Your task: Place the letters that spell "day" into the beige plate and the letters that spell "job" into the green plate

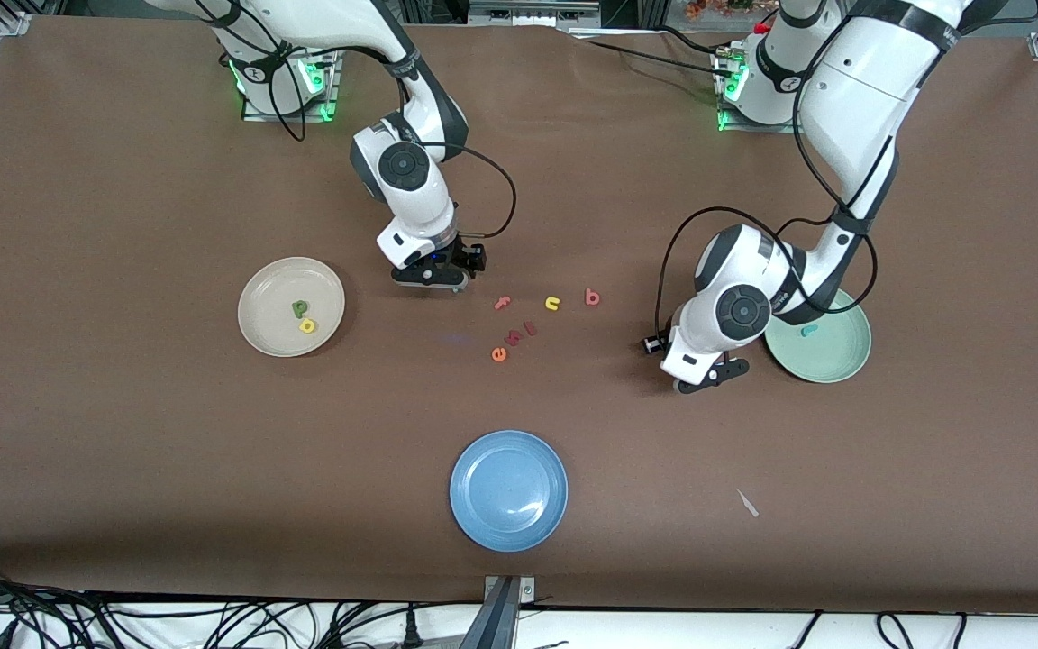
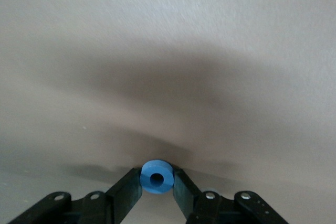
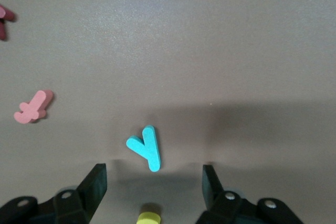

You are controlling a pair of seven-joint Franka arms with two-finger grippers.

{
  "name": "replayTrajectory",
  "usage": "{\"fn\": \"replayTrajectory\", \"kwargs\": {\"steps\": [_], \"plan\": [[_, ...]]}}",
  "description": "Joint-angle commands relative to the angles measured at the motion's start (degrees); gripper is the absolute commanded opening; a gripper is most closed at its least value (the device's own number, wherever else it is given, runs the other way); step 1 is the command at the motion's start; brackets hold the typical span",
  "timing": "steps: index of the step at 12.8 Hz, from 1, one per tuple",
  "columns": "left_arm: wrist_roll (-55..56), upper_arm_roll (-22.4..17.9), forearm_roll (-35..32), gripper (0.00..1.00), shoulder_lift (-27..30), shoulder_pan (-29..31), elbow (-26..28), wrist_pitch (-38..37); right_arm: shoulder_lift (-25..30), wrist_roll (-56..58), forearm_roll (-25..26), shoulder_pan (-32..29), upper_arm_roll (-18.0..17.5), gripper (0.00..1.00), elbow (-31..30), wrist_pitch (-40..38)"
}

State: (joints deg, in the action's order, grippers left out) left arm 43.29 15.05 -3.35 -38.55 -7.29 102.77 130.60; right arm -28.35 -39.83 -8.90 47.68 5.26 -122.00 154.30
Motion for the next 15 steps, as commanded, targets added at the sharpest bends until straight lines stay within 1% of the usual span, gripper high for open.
{"fn": "replayTrajectory", "kwargs": {"steps": [1,3,4,5,6,7,8,10,12,13,14,15], "plan": [[-5.11,0.16,-2.01,0.0,6.62,3.58,-0.2,-8.39,-2.15,-0.25,-0.24,1.19,0.36,0.81,1.06,1.97],[-13.18,0.16,-2.01,0.0,10.84,8.4,-0.29,-16.22,-2.32,0.1,0.89,1.28,0.36,0.81,1.15,2.32],[-18.45,0.16,-2.01,0.0,12.08,11.39,-0.29,-19.47,-2.59,0.1,2.03,1.19,0.45,0.81,1.23,2.41],[-24.16,-0.02,-2.09,0.0,12.7,14.38,-0.2,-21.94,-2.76,0.28,2.91,1.19,0.45,0.77,1.23,2.41],[-29.09,-0.1,-3.05,0.0,12.71,17.36,-0.02,-22.75,-2.85,0.45,3.44,1.02,0.54,0.71,1.23,2.76],[-31.92,-0.02,-5.76,0.0,12.27,19.83,0.41,-22.67,-2.85,1.59,3.71,0.93,0.63,0.64,1.23,2.67],[-32.82,-0.02,-8.92,0.02,10.53,21.16,0.59,-22.58,-2.85,2.99,3.71,0.75,0.71,0.62,1.41,2.76],[-32.83,-0.02,-14.38,0.02,6.22,23.36,0.07,-21.1,-2.85,3.97,3.8,0.67,0.98,0.62,2.81,2.67],[-33.96,0.07,-14.75,0.04,4.98,25.91,0.24,-18.28,-2.85,4.84,3.8,0.66,0.98,0.61,2.9,2.67],[-34.23,0.07,-14.75,0.09,4.97,25.92,0.24,-18.28,-2.94,5.29,3.8,0.58,1.07,0.55,2.82,2.67],[-34.23,0.07,-14.66,0.32,4.97,25.92,0.07,-18.19,-3.03,5.46,3.8,0.58,1.07,0.54,2.82,2.67],[-34.15,0.07,-14.05,0.71,4.97,25.92,-0.02,-18.1,-3.38,5.55,3.8,0.58,1.07,0.54,2.64,2.67]]}}
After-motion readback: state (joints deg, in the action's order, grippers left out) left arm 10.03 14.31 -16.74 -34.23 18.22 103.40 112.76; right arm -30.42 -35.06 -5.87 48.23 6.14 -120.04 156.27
